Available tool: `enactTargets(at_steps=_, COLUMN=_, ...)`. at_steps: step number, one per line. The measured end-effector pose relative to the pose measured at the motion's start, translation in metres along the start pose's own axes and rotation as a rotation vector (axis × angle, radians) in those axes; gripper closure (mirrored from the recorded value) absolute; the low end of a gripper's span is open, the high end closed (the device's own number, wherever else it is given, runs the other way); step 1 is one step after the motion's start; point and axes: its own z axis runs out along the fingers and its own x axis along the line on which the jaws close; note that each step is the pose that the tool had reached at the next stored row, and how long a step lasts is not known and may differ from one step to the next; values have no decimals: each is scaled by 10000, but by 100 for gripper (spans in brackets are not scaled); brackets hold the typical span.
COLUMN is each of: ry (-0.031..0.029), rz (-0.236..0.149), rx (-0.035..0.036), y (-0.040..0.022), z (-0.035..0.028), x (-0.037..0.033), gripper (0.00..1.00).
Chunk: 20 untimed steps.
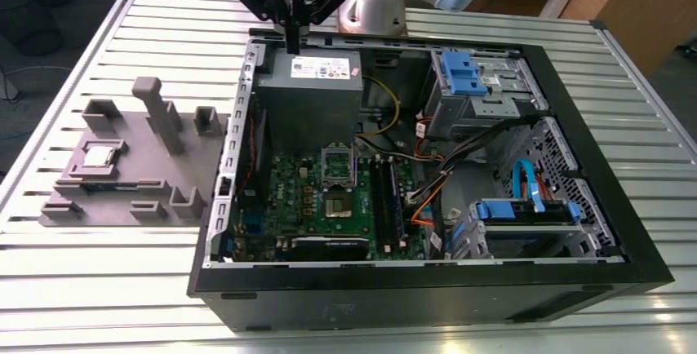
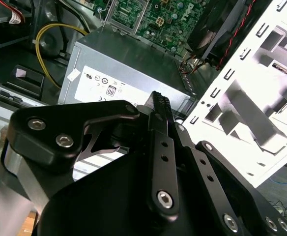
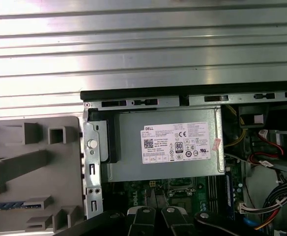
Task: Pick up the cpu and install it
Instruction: 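Reach for the cpu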
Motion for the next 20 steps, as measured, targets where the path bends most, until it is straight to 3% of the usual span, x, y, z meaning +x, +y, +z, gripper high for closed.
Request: enactTargets(at_steps=20, ry=0, rz=3, rx=0, y=-4, z=1, x=43, gripper=90)
